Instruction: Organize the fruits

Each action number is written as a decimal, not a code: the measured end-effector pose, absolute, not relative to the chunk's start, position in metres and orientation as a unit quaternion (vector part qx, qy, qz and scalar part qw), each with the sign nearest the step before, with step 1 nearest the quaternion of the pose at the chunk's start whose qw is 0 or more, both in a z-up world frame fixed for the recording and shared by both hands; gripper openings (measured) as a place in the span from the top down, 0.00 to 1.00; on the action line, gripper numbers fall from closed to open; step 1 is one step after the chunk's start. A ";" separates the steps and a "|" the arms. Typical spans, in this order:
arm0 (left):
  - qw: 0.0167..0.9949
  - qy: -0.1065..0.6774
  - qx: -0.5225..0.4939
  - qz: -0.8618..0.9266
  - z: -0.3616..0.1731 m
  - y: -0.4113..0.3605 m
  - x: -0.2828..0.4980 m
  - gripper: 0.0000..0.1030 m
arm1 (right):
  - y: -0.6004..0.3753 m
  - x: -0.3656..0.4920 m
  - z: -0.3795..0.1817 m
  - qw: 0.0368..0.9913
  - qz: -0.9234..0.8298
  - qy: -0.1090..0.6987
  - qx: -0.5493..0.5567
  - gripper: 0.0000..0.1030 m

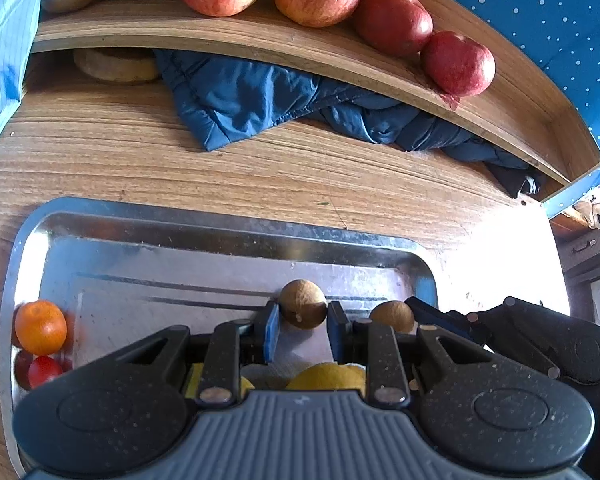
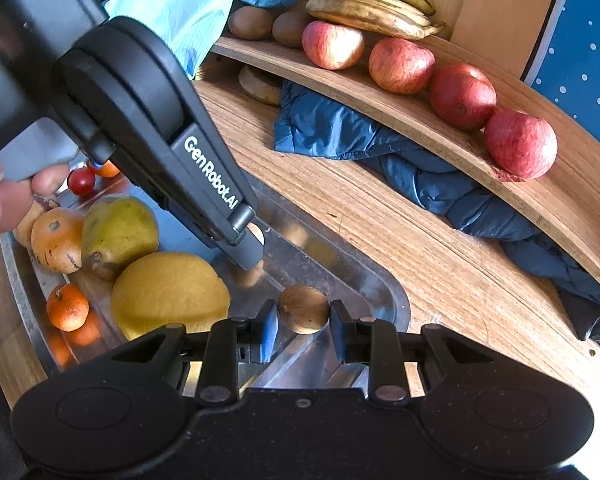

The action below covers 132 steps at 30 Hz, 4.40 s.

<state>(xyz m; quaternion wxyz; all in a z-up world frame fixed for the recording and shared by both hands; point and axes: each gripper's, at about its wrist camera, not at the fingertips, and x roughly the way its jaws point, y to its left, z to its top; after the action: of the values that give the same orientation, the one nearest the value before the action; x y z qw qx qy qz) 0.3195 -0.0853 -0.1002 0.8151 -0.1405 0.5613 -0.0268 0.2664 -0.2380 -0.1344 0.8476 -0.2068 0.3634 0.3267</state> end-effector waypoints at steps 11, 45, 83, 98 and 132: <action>0.813 0.565 -0.133 -0.029 -0.103 -0.093 0.320 0.73 | -0.244 0.258 -0.138 0.847 0.327 0.369 -0.201 0.71; 0.822 0.562 -0.094 -0.004 -0.091 -0.086 0.321 0.25 | -0.246 0.262 -0.125 0.878 0.264 0.366 -0.159 0.23; 0.884 0.461 -0.064 0.034 -0.049 -0.010 0.246 0.01 | -0.223 0.215 -0.082 0.936 0.112 0.322 -0.087 0.01; 0.907 0.418 -0.041 -0.009 -0.030 0.014 0.178 0.00 | -0.221 0.147 -0.055 0.951 0.054 0.301 -0.052 0.01; 0.924 0.381 -0.032 0.002 -0.026 0.013 0.067 0.00 | -0.230 0.041 -0.058 0.947 0.096 0.307 -0.006 0.01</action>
<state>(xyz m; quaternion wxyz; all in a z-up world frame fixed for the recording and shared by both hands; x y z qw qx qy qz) 0.0673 0.0125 -0.0263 0.9239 -0.0317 0.3813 0.0016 0.0413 -0.2301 -0.0576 0.9469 -0.0056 0.3067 0.0963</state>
